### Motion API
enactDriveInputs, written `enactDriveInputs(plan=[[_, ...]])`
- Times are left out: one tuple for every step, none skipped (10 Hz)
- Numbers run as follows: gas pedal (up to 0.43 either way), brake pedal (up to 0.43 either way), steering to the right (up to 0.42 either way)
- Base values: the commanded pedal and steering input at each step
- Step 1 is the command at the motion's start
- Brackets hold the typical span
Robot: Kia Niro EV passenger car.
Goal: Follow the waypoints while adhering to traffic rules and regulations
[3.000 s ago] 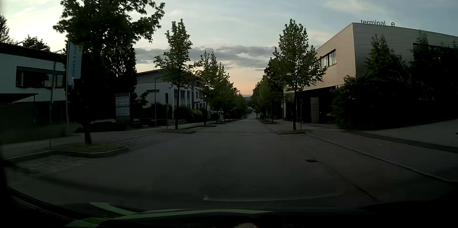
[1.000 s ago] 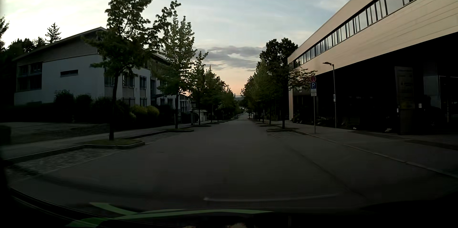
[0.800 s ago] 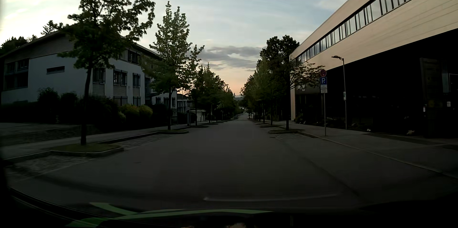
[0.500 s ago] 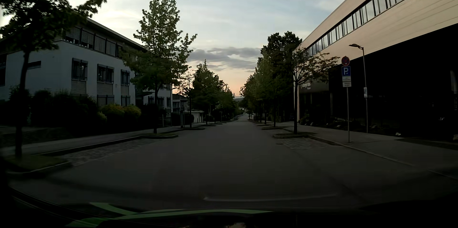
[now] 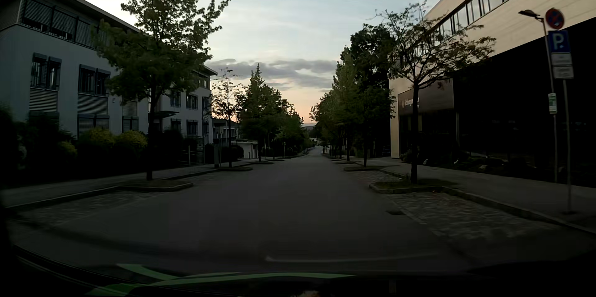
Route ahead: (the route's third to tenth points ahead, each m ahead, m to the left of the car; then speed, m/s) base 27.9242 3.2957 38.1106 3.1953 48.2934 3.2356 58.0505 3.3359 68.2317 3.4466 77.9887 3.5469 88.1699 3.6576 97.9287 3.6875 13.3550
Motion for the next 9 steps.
enactDriveInputs(plan=[[0.039,0.0,-0.006],[0.039,0.0,-0.006],[0.039,0.0,-0.006],[0.039,0.0,-0.007],[0.039,0.0,-0.006],[0.039,0.0,-0.006],[0.039,0.0,-0.006],[0.039,0.0,-0.005],[0.039,0.0,-0.005]])
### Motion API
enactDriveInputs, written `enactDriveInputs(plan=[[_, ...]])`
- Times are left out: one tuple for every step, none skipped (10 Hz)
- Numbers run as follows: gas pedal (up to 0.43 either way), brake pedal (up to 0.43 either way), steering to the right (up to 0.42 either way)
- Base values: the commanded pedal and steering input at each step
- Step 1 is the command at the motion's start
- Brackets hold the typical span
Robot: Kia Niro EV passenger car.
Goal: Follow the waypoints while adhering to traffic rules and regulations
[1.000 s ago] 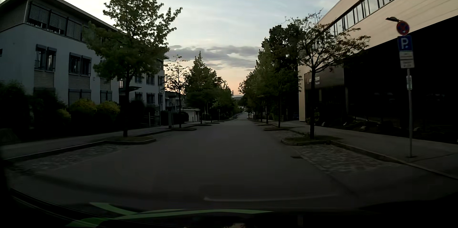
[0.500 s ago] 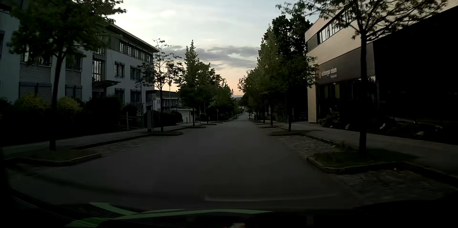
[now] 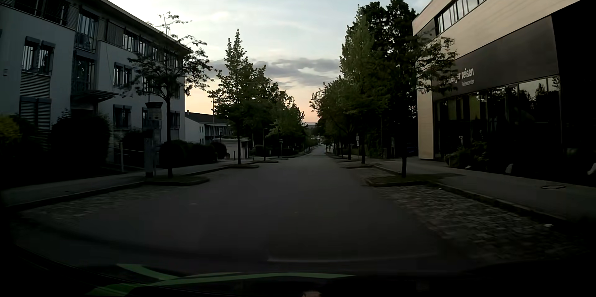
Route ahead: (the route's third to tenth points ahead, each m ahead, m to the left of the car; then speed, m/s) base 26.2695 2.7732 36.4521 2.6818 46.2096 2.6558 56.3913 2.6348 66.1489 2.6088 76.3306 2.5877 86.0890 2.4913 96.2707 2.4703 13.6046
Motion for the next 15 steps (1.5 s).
enactDriveInputs(plan=[[0.039,0.0,-0.005],[0.039,0.0,-0.005],[0.039,0.0,-0.005],[0.039,0.0,-0.005],[0.028,0.0,-0.005],[0.028,0.0,-0.005],[0.02,0.0,-0.005],[0.02,0.0,-0.005],[0.02,0.0,-0.005],[0.02,0.0,-0.003],[0.02,0.0,0.001],[0.008,0.0,0.001],[0.008,0.0,0.0],[0.008,0.0,0.0],[0.008,0.0,0.0]])
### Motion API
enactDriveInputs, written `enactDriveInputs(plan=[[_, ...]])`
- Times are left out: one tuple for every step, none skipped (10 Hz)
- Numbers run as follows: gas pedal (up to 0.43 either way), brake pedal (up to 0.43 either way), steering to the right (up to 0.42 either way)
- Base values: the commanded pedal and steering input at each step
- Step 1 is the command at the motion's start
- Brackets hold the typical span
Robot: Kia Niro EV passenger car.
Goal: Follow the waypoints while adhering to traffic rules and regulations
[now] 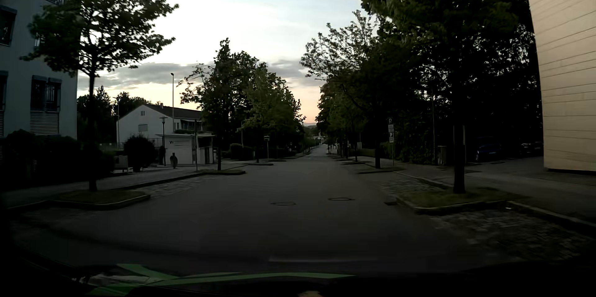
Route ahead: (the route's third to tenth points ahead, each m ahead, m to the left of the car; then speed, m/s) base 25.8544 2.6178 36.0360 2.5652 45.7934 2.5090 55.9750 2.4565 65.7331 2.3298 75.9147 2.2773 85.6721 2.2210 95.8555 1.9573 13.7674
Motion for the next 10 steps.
enactDriveInputs(plan=[[0.008,0.0,0.0],[0.008,0.0,0.0],[0.008,0.0,0.0],[0.008,0.0,-0.001],[0.008,0.0,0.0],[0.008,0.0,-0.002],[0.008,0.0,-0.002],[0.008,0.0,-0.003],[0.008,0.0,-0.004],[0.008,0.0,-0.003]])
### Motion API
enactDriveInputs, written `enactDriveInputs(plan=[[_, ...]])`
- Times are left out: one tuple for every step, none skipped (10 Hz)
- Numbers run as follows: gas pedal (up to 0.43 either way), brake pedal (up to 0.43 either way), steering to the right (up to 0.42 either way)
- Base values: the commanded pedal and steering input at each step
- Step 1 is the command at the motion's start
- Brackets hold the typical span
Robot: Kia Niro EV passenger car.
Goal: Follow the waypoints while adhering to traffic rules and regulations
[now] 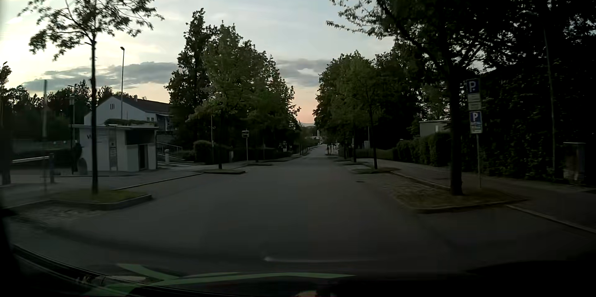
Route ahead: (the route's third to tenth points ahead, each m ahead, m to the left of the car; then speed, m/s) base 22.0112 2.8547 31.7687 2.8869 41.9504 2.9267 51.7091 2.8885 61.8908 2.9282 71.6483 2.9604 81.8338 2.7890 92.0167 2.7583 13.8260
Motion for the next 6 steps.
enactDriveInputs(plan=[[0.008,0.0,-0.004],[0.008,0.0,-0.004],[0.008,0.0,-0.004],[0.008,0.0,-0.004],[0.008,0.0,-0.004],[0.008,0.0,-0.003]])
